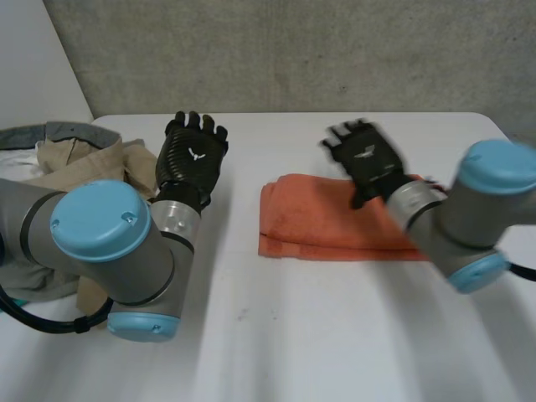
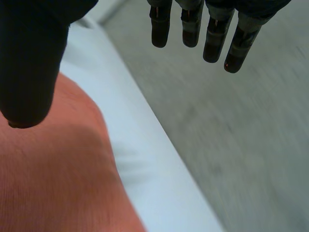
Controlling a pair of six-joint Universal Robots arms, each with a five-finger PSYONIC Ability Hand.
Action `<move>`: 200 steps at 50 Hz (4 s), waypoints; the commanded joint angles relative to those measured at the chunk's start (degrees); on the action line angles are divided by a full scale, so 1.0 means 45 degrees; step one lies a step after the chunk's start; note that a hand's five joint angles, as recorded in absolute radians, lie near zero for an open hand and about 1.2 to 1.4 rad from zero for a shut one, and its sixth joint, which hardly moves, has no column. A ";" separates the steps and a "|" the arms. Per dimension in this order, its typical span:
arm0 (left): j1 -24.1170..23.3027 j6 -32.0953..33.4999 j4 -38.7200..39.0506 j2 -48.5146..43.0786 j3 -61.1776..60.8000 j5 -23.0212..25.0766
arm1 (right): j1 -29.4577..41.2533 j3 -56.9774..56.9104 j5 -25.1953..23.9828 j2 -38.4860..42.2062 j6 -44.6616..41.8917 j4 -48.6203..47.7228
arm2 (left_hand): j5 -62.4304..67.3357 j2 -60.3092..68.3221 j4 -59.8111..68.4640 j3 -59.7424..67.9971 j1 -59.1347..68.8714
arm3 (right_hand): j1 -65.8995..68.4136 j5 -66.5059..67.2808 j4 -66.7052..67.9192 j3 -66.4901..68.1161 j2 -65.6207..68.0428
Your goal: Fold the laundry.
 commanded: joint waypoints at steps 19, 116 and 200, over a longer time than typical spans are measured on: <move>-0.1177 -0.0009 0.0015 -0.0798 0.0992 -0.0069 | -0.3881 0.1145 0.0663 0.0150 -0.0633 0.3306 | -0.0609 -0.0415 -0.0364 -0.0487 -0.0217 | 1.5226 1.4713 1.4809 1.5061 1.4992; -0.1392 -0.6259 -0.8442 -0.6871 0.9956 0.1573 | 0.0416 -0.6159 0.1718 0.3643 0.4972 0.7386 | 0.1569 0.1764 0.1815 0.1692 0.1961 | 0.0400 -0.0113 -0.0017 0.0234 0.0166; -0.0786 -0.6122 -0.6137 -0.1228 0.3862 0.2528 | -0.0151 -0.3894 -0.0137 0.3624 1.0285 0.5238 | -0.0038 0.0156 0.0207 0.0084 0.0354 | 0.3464 0.2951 0.3047 0.3298 0.3230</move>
